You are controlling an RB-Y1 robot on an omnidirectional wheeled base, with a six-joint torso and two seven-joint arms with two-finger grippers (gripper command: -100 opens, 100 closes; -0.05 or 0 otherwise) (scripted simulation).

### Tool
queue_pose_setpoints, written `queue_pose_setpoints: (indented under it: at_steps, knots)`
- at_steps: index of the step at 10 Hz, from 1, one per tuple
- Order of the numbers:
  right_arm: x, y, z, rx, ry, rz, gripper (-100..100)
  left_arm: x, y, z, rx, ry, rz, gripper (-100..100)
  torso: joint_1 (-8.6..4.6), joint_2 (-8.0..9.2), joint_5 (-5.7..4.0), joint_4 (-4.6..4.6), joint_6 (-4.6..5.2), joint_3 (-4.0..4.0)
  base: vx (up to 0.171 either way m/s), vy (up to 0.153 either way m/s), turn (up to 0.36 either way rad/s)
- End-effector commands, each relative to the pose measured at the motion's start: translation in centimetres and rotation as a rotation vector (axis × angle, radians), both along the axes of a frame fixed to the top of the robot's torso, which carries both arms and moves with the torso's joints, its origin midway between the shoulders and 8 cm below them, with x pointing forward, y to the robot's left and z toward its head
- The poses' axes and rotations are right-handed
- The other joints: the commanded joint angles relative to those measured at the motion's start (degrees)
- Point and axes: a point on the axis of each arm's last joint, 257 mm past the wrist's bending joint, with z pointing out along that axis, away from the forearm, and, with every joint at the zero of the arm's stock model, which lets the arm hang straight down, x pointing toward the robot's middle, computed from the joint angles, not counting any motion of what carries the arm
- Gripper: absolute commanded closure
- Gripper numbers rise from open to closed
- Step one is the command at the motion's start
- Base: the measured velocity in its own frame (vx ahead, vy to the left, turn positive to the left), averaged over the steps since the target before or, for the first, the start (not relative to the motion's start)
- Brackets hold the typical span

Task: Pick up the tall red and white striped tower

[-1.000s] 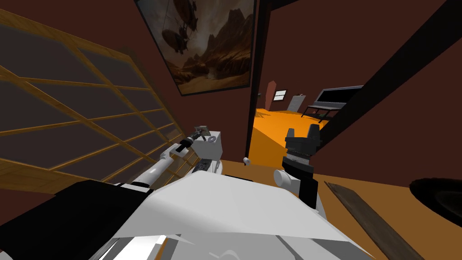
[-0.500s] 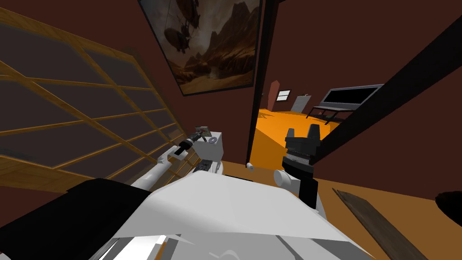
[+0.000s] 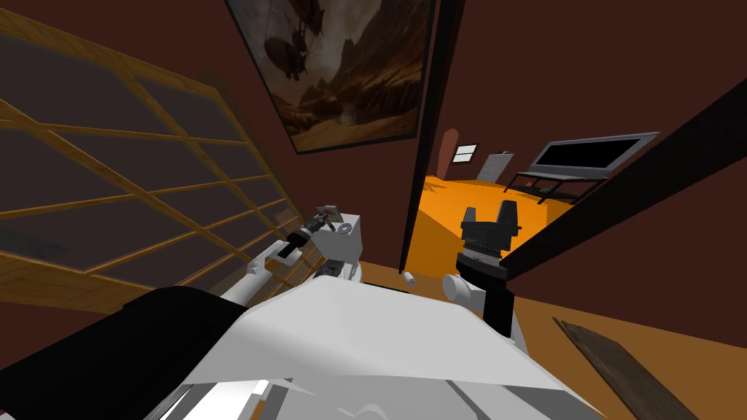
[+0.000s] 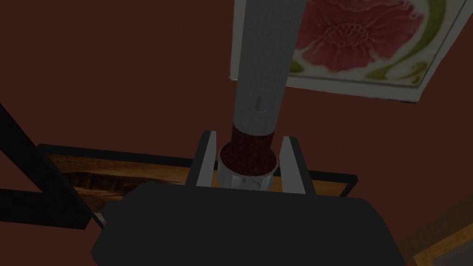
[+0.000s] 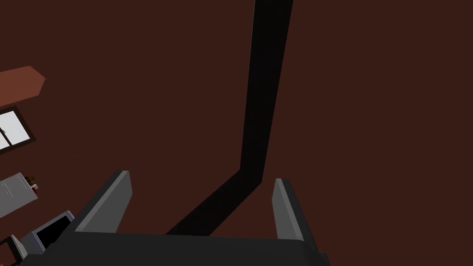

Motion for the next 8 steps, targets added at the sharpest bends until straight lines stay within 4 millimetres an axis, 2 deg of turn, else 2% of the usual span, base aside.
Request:
queue_pose_setpoints:
  at_steps: [1,2,4,6,7,8]
  knots:
    - [0.0,0.0,0.0,0.0,0.0,0.0,0,-0.2,-1.3,1.0,-0.002,-0.019,-0.025,100,0.0,0.0,0.0,0.0,0.0,0.0,-0.022,0.005,-0.024]
    - [0.0,0.0,0.0,0.0,0.0,0.0,0,-1.4,-0.2,0.9,0.01,-0.015,0.016,100,-0.06,0.09,-0.02,0.03,0.0,0.06,0.084,0.024,0.172]
    - [0.0,0.0,0.0,0.0,0.0,0.0,0,-2.7,-1.6,0.9,0.008,-0.006,-0.009,100,0.08,-0.33,0.0,-0.06,-0.08,-0.17,0.111,0.023,0.065]
    - [0.0,0.0,0.0,0.0,0.0,0.0,0,-2.6,-3.0,2.2,0.007,-0.03,-0.036,100,-0.06,-0.14,0.0,-0.03,0.02,-0.08,0.01,-0.003,-0.015]
    - [0.0,0.0,0.0,0.0,0.0,0.0,0,-3.8,-1.8,2.3,0.025,-0.027,0.007,100,-0.11,-0.01,-0.02,0.01,0.03,0.0,0.082,0.018,0.142]
    - [0.0,0.0,0.0,0.0,0.0,0.0,0,-4.4,-2.3,2.2,0.025,-0.02,-0.001,100,0.01,-0.15,-0.04,0.01,-0.12,-0.06,0.115,0.02,0.15]
